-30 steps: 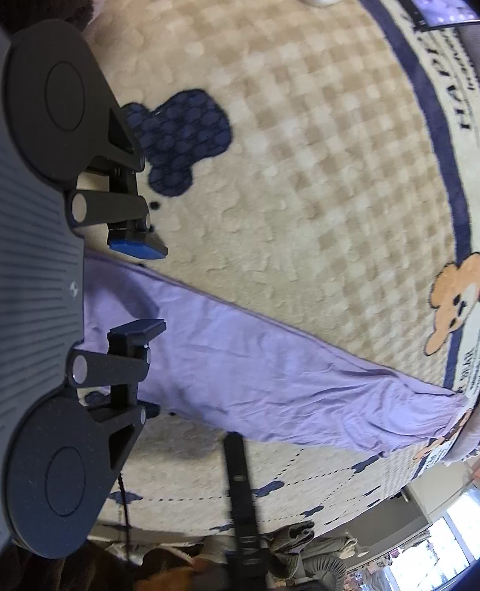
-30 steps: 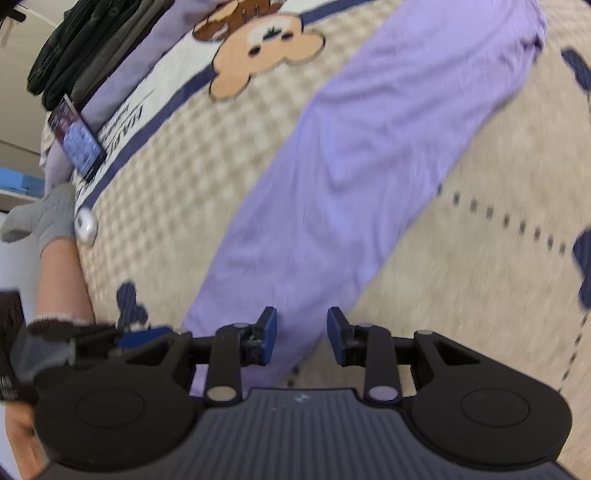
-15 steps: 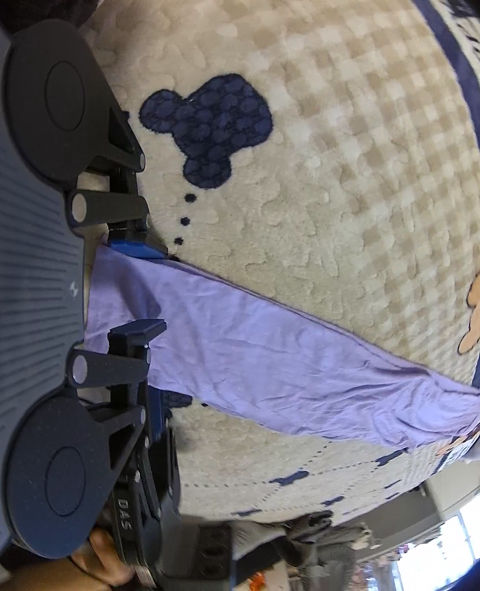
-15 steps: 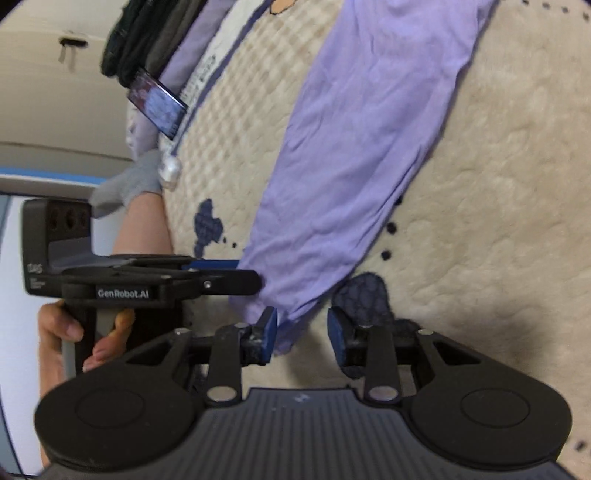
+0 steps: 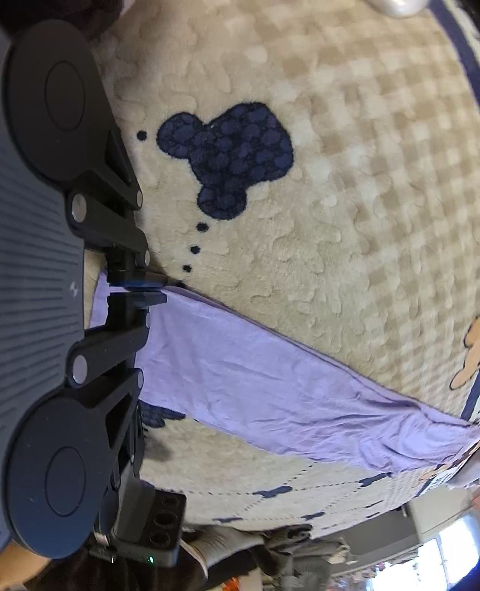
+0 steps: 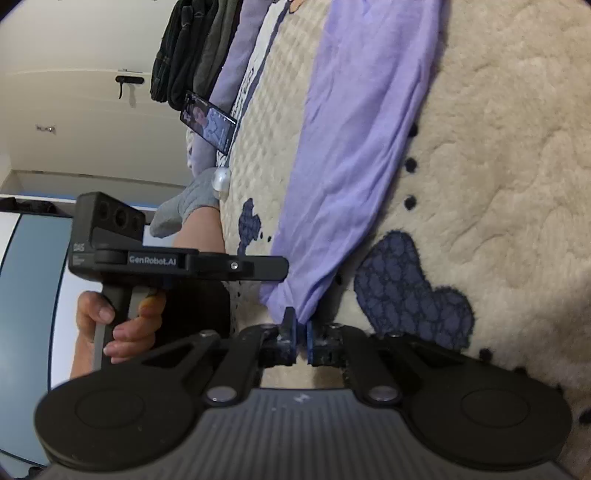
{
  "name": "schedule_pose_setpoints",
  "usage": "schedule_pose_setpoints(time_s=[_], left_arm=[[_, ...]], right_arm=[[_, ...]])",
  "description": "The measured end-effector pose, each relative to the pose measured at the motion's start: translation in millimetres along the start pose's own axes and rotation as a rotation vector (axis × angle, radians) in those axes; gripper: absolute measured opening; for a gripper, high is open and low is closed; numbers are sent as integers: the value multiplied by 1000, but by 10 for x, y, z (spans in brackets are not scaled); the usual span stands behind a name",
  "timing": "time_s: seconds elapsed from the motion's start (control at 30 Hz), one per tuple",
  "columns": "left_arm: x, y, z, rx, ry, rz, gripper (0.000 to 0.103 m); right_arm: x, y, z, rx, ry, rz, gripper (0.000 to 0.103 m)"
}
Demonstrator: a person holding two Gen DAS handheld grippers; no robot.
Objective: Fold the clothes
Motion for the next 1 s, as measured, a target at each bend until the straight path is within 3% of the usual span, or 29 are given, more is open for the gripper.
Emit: schedule_pose_setpoints(time_s=[0.57,0.67,0.77,0.8,0.9,1.0], left_arm=[[-31,184,110,136,-67,-201,1],[-39,205,102,158,-72,-207,8],[-49,264,77,170,-53,-192,27],[-75,279,67,175,-34,-189,36],[-189,344,15,203,43,-218,44],[-275,432,-55,235,118,-250,47]], right_arm=[[91,-54,176,-34,-66,65,4],[129,-60,189,-46,-81,63,5],[82,-46,118,-18,-106,52,14],[41,-71,91,-27,-110,59,22],[-152,-145,-29,-57,-98,87,41],[-418,-189,-232,-99,-45,138,45]])
Point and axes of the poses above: each gripper's, at about its wrist camera, not at the fingertips, and x roughly the way its jaws point, y to its right, z to its underside, the point moved 3 cm from there along x, roughly the way its jaws point, and after that the axes turned 12 degrees about x, right-handed, at the moved point
